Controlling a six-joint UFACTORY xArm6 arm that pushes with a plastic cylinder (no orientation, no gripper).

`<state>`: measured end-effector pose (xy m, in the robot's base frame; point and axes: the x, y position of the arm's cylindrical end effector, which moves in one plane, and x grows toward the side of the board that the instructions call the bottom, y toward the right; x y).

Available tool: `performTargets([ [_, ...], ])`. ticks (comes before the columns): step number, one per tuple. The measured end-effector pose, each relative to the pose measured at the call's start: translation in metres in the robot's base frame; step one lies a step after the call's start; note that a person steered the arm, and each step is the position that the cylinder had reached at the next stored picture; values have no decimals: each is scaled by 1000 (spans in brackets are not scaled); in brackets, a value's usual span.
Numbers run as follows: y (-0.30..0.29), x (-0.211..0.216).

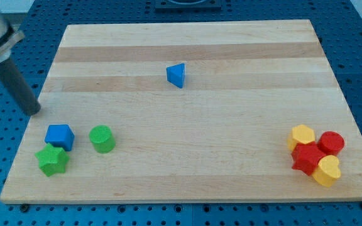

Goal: Separate blue cube from the green star

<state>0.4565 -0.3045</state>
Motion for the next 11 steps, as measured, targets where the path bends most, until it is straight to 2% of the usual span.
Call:
performTargets([
  [1, 0, 27],
  [2, 0, 85],
  [3, 2, 122],
  [5, 43, 112],
  [7, 55, 67],
  [10, 138, 55],
  [11, 163, 38],
])
